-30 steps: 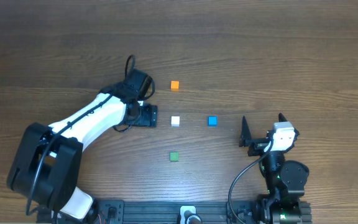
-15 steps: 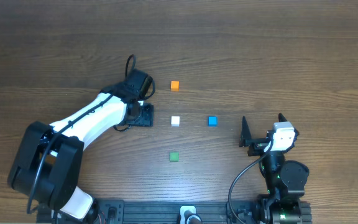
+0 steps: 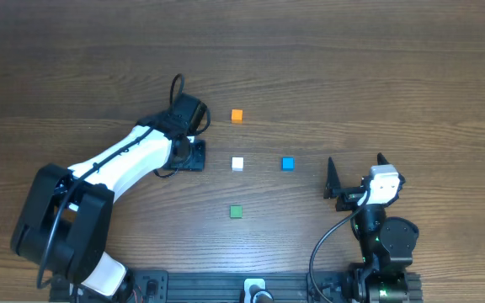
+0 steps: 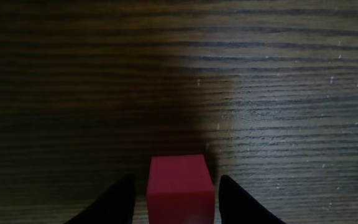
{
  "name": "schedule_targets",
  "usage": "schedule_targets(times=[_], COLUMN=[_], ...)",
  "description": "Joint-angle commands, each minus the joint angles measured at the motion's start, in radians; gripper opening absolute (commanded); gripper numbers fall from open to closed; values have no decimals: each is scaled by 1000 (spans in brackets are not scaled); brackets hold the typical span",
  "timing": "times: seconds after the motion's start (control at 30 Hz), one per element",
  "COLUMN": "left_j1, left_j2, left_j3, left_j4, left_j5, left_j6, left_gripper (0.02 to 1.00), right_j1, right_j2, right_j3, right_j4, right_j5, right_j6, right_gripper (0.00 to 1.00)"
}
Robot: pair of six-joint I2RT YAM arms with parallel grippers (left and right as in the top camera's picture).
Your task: Stack Cubes
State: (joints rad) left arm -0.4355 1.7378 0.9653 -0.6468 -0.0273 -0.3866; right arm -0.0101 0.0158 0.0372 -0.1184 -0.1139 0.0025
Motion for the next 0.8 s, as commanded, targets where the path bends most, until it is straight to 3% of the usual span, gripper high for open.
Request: schedule_targets(times=[0.03,0.8], left_j1=[-2,-19], left_j2=[11,1], left_j3=[16,103], left_j4=[3,-47], left_j5=[-3,30], left_j6=[-14,-71], left_gripper=[411,130], right_j1=[7,7], right_j2=[-10,-10], right_j3=[-10,-10], right_j4=[4,4], right_j5=[7,7], right_j6=[0,0], right_gripper=[991,991])
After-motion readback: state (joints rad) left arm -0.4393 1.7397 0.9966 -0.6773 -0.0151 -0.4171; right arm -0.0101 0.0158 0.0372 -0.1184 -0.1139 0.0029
